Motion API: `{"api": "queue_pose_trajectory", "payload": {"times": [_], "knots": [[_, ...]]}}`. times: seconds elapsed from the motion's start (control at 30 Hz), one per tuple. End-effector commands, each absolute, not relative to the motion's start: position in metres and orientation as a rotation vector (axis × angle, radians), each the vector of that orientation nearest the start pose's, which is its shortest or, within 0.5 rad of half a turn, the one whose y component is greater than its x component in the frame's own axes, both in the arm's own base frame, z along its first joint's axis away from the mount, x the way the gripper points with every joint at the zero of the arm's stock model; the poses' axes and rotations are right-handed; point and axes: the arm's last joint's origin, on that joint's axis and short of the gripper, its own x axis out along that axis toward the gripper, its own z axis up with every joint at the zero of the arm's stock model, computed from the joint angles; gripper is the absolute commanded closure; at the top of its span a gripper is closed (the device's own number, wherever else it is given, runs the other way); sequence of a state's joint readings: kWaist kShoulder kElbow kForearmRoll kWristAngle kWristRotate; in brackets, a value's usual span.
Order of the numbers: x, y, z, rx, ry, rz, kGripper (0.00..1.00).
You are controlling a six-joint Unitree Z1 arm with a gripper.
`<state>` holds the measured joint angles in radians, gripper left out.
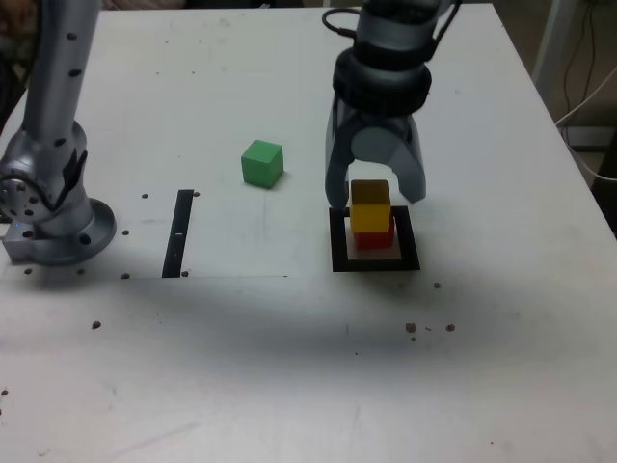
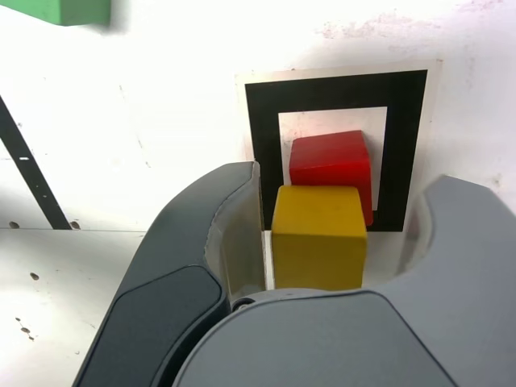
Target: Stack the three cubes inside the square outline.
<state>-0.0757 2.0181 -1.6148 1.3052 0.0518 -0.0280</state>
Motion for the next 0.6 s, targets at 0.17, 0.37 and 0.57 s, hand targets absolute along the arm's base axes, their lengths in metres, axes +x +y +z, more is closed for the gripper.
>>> {"api": "queue_pose_trajectory", "payload": {"times": [0.17, 0.37, 0.57], "knots": [[0.333, -0.017, 0.306, 0.111, 1.610, 0.058, 0.00], [0.303, 0.004, 0.326, 0.115, 1.624, 0.119, 0.00], [0.284, 0.030, 0.318, 0.121, 1.695, 0.136, 0.00]]}}
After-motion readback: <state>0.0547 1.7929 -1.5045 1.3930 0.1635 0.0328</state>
